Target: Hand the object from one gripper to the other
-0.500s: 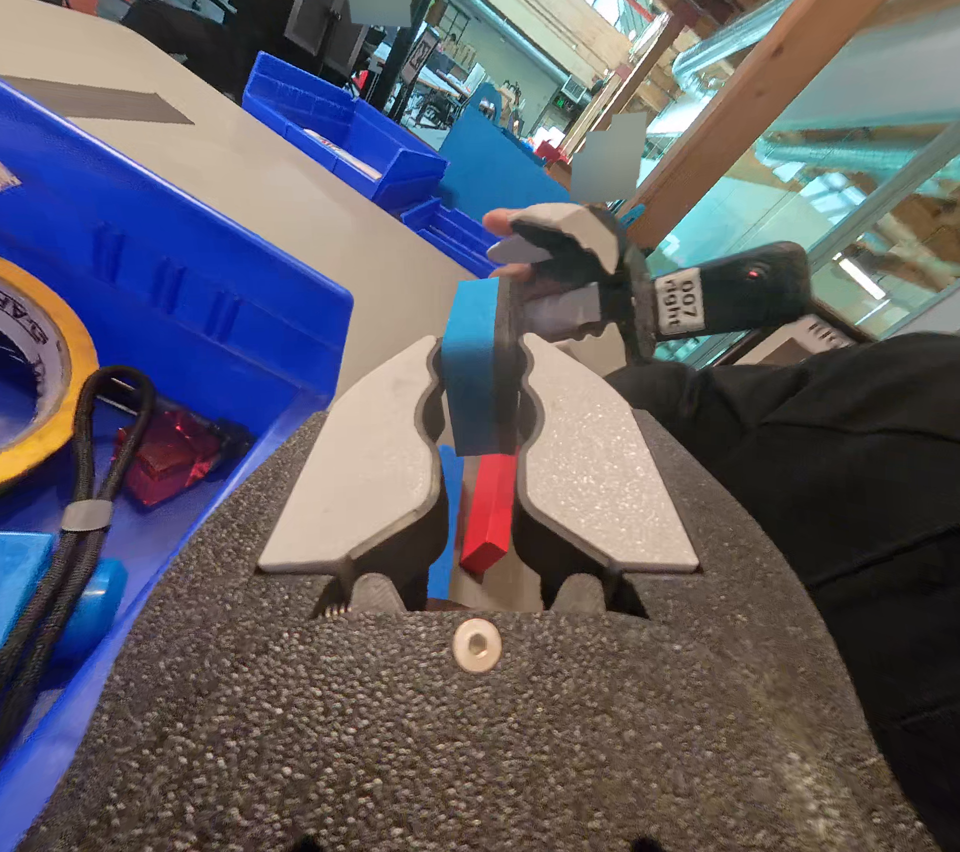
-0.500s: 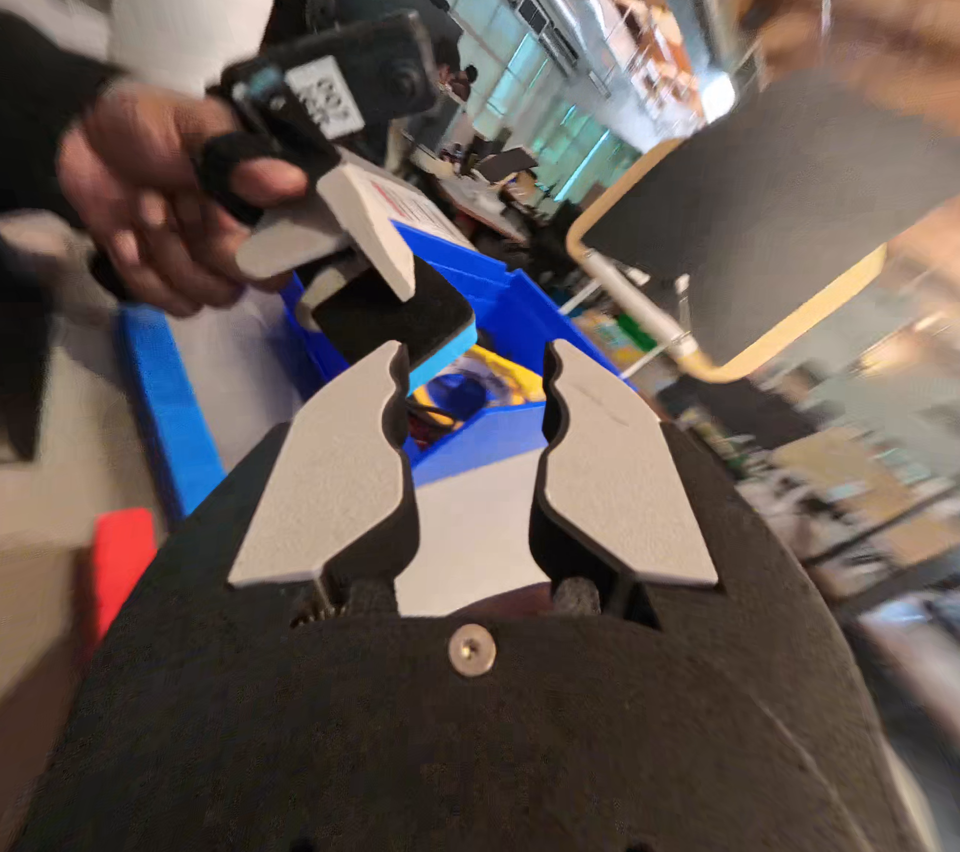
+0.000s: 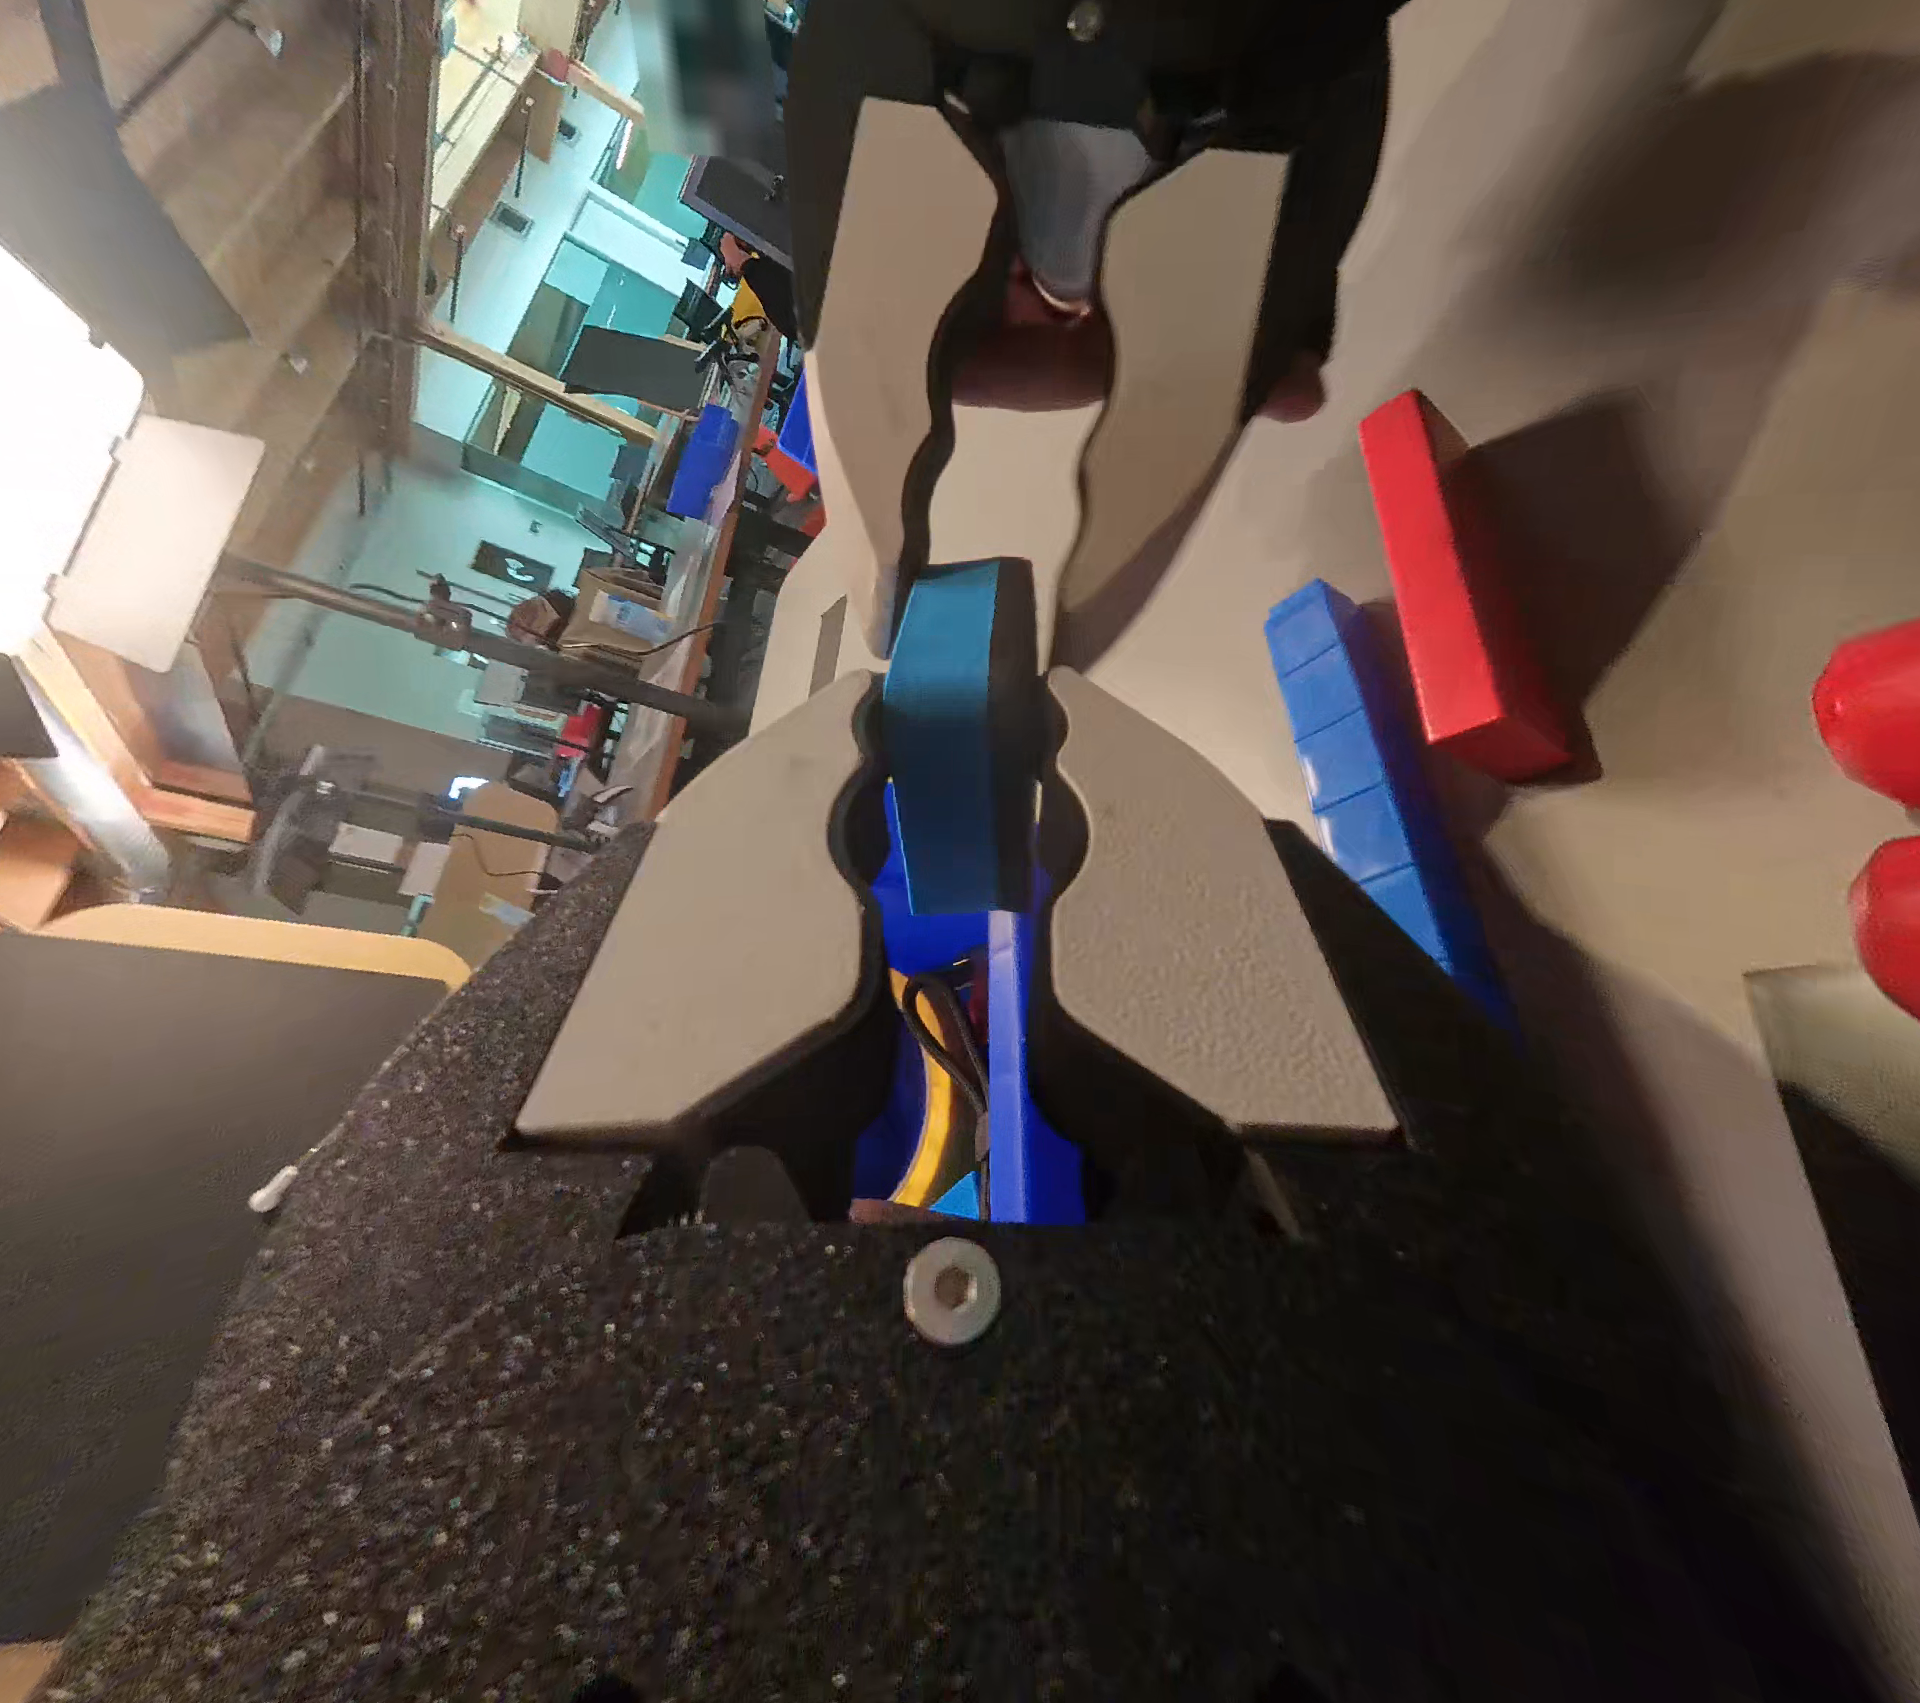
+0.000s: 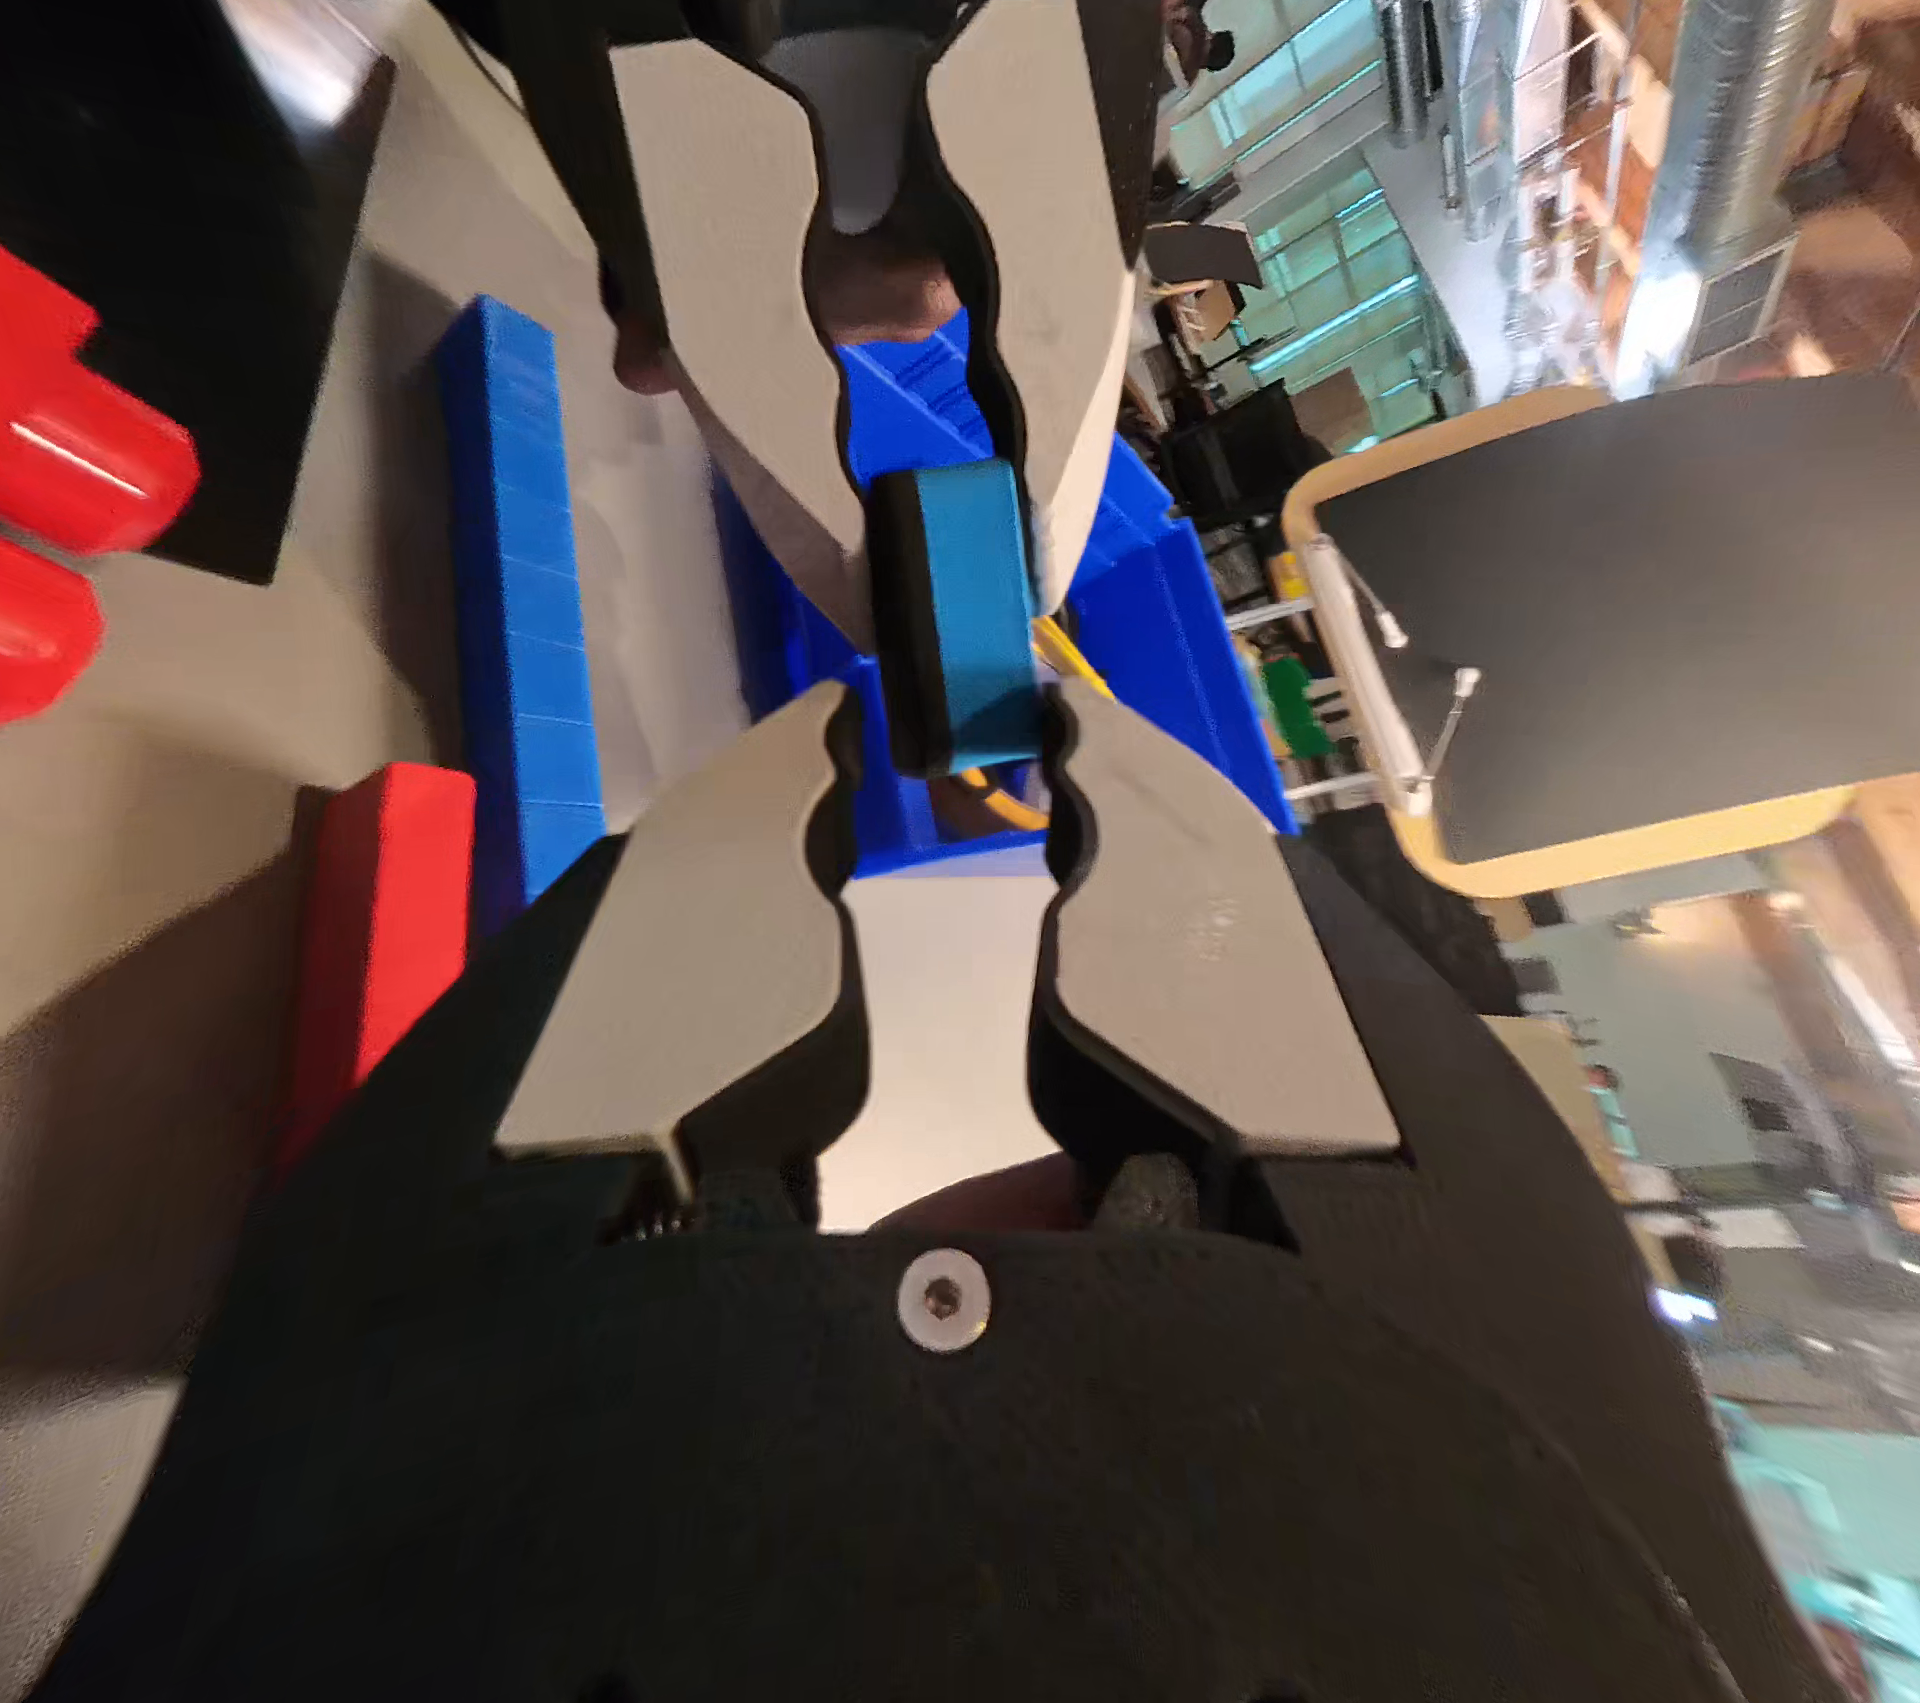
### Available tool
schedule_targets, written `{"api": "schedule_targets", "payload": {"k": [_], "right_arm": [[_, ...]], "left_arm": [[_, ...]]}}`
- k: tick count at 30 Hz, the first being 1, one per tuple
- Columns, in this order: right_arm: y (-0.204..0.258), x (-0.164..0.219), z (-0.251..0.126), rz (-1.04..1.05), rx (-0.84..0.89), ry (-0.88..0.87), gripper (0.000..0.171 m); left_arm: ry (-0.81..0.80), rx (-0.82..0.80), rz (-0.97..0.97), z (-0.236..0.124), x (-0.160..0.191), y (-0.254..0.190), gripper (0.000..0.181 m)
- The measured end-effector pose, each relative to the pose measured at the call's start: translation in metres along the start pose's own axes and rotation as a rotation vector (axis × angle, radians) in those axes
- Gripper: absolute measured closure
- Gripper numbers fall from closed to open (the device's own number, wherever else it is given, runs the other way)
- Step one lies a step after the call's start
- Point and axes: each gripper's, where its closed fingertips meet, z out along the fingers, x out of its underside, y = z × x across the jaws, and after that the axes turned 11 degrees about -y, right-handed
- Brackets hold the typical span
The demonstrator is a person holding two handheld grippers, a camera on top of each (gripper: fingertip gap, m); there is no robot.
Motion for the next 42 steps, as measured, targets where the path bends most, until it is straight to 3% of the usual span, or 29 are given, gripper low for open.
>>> {"api": "schedule_targets", "payload": {"k": [3,6,9,12,15,20,21,23,25,27,31,34,37,42], "right_arm": [[-0.007,0.002,-0.001,-0.136,0.061,0.013,0.146],[-0.021,0.004,-0.007,-0.371,0.17,0.034,0.147],[-0.03,0.005,-0.013,-0.685,0.249,0.072,0.147],[-0.026,0.004,-0.013,-0.93,0.276,0.072,0.147],[-0.021,-0.003,-0.013,-1.02,0.307,0.021,0.147],[-0.019,-0.02,-0.013,-1.064,0.371,-0.047,0.147],[-0.018,-0.022,-0.013,-1.056,0.369,-0.059,0.147],[-0.015,-0.021,-0.013,-1.011,0.349,-0.07,0.147],[-0.017,-0.019,-0.013,-0.905,0.35,-0.084,0.147],[-0.019,-0.014,-0.011,-0.662,0.319,-0.093,0.14],[-0.021,-0.01,-0.009,0.004,0.179,-0.177,0.129],[-0.025,-0.02,-0.013,0.306,0.099,-0.251,0.126],[-0.016,-0.023,-0.013,0.418,-0.005,-0.245,0.124],[0.01,-0.016,-0.008,0.292,-0.117,-0.149,0.138]], "left_arm": [[0.003,-0.055,0.012,0.001,0.003,0.005,0.152],[-0.053,-0.089,-0.196,-0.003,0.002,0.017,0.13],[-0.109,-0.027,-0.59,-0.007,0.001,0.021,0.117],[-0.225,0.07,-1.104,-0.011,-0.008,0.027,0.112],[-0.253,0.072,-1.442,-0.012,0.001,0.034,0.113],[-0.182,0.199,-1.707,-0.004,0.001,0.011,0.119],[-0.169,0.233,-1.723,-0.002,-0.001,0.004,0.123],[-0.241,0.294,-1.753,-0.003,-0.013,0.002,0.149],[-0.283,0.279,-1.73,-0.003,-0.016,0.005,0.153],[-0.273,0.215,-1.594,-0.003,-0.012,0.008,0.154],[-0.168,0.063,-1.079,-0.007,-0.003,0.014,0.154],[-0.099,0.05,-0.734,-0.007,-0.004,0.01,0.155],[-0.055,0.076,-0.474,-0.005,-0.005,0.0,0.155],[-0.012,0.138,-0.259,0.0,-0.002,-0.018,0.155]]}}
